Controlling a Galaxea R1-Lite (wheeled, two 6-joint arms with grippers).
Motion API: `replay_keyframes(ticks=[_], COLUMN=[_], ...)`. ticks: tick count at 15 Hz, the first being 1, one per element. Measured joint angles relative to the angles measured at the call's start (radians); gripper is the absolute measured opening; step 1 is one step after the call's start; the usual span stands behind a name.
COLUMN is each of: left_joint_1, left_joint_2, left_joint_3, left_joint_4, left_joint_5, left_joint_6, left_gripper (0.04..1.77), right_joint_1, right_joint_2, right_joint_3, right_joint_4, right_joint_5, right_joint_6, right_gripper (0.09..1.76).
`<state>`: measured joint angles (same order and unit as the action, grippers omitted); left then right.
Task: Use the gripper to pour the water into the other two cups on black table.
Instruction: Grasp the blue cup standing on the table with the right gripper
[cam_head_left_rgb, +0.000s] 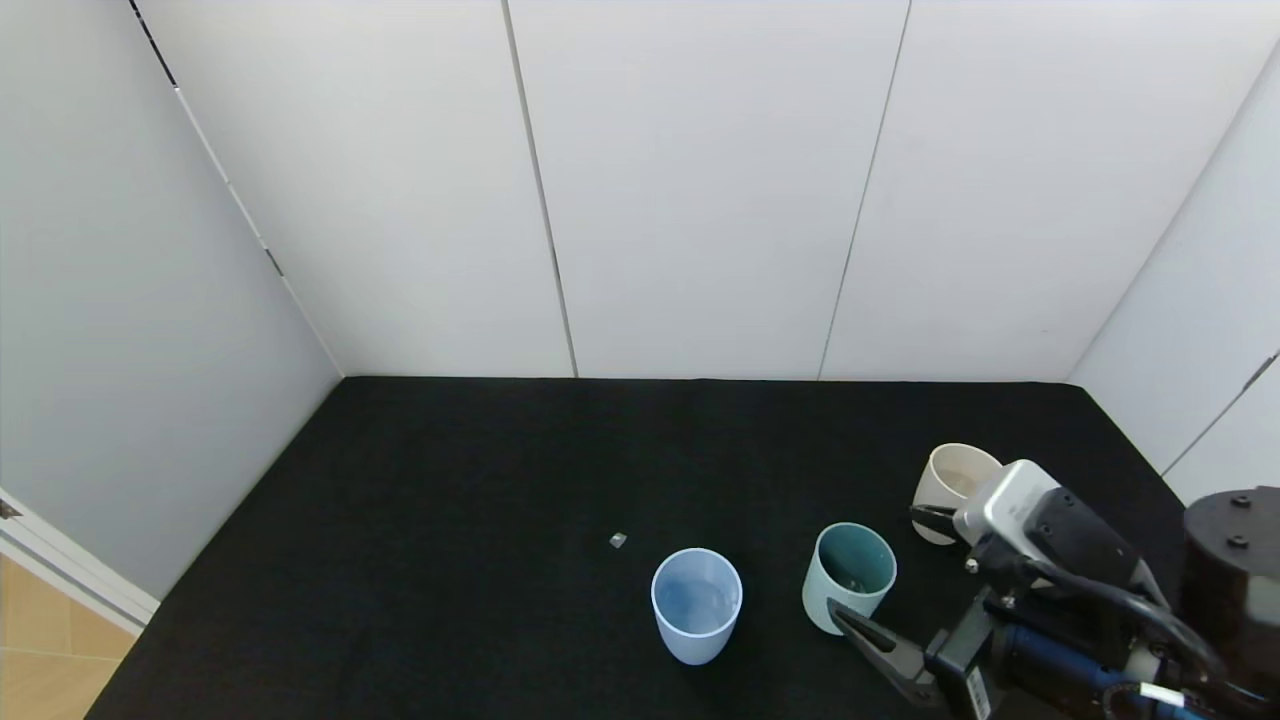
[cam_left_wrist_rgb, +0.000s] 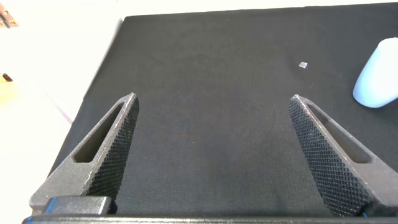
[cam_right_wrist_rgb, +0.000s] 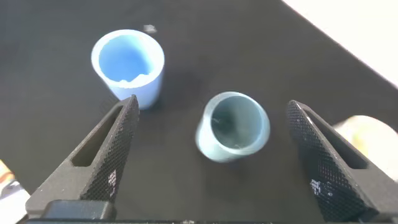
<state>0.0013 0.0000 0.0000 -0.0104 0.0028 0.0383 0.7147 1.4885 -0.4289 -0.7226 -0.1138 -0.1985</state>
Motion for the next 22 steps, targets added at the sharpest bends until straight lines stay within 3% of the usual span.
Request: replay_keyframes(ticks=[4, 22], left_joint_1=[0.0, 0.0], left_joint_2=[0.0, 0.0], left_joint_3=[0.0, 0.0], left_joint_4=[0.0, 0.0], left_joint_5=[0.0, 0.0], left_joint_6=[0.0, 0.0], left_gripper=[1.72, 1.72], right_joint_1=[0.041, 0.155], right_joint_2=[0.111, 0.409], right_joint_3=[-0.002, -0.018], right_joint_4=[-0.099, -0.26], right_joint_5=[0.0, 0.001], right_joint_6=[0.012, 0.008], right_gripper=[1.71, 1.71])
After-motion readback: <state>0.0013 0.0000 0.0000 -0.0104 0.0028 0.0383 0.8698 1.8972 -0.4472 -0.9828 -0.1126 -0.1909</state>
